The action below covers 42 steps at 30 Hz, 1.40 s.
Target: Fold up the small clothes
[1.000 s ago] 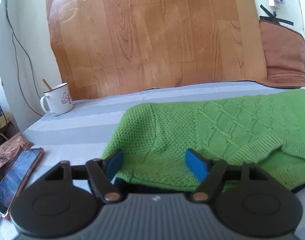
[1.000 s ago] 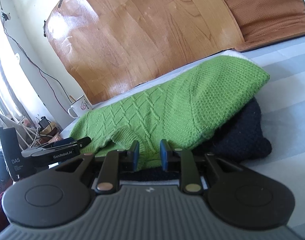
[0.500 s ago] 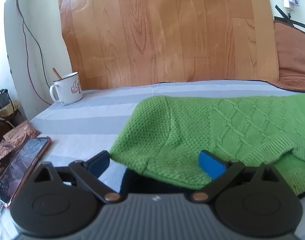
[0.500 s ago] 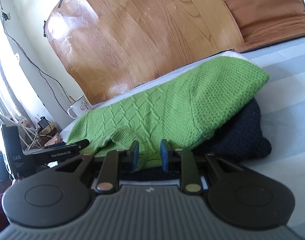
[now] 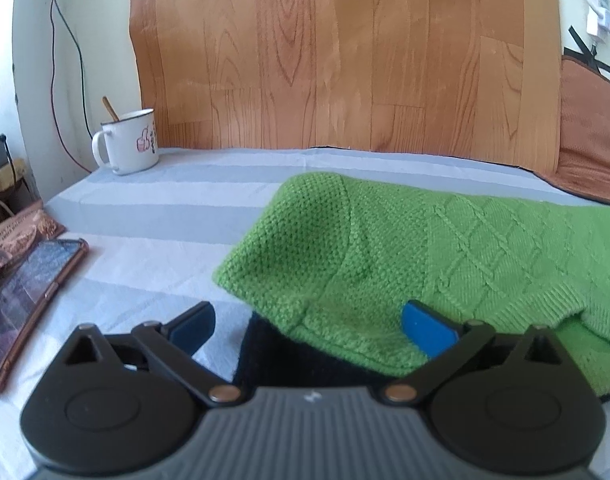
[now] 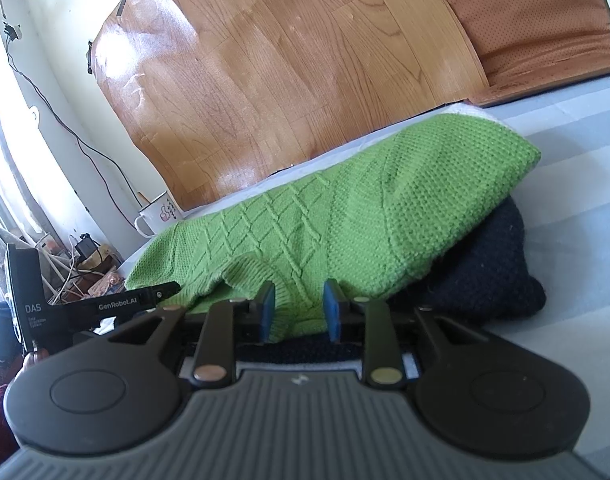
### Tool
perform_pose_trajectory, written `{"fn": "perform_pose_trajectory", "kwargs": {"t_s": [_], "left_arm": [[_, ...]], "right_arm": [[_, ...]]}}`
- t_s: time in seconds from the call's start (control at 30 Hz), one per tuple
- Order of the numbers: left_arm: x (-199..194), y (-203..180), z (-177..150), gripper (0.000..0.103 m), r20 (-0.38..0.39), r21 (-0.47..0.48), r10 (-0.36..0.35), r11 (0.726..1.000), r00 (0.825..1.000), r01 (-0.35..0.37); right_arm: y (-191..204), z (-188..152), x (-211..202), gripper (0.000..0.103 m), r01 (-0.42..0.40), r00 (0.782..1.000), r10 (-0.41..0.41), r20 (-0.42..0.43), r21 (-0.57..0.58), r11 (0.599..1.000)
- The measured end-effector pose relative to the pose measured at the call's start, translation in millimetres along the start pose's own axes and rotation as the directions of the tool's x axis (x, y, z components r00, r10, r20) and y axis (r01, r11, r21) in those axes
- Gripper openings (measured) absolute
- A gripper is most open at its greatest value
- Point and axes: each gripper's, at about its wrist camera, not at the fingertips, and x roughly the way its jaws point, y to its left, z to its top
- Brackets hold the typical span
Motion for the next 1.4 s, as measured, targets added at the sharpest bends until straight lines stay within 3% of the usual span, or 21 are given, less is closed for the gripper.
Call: {"fn": "perform_pose_trajectory", "kwargs": {"t_s": [0.37, 0.67, 1.0, 1.4], "left_arm": [[5, 12, 0, 0.103, -0.032, -0.068, -0.058, 0.996, 0.998, 0.056], [5, 10, 0, 0.103, -0.038, -0.052, -0.043, 0.998, 0.998, 0.041], [-1, -5, -3, 0.103, -0.009, 0.027, 0.028, 0.999, 1.000, -0.028], [-2, -8, -2, 0.103, -0.002, 0.053, 0.045, 0.998, 0.999, -0.045]], "right_arm": [[-1, -1, 0, 0.032, -0.010, 1.000, 0.010, 0.004, 0.015, 1.000], [0, -1, 0, 0.034, -0.013, 1.000, 0.013, 0.006, 0.018, 1.000], [2, -1, -1, 0.036, -0.017, 1.000, 0.017, 0.007, 0.021, 1.000], [2, -1, -1, 0.037, -0.018, 1.000, 0.018, 0.007, 0.022, 1.000]]}}
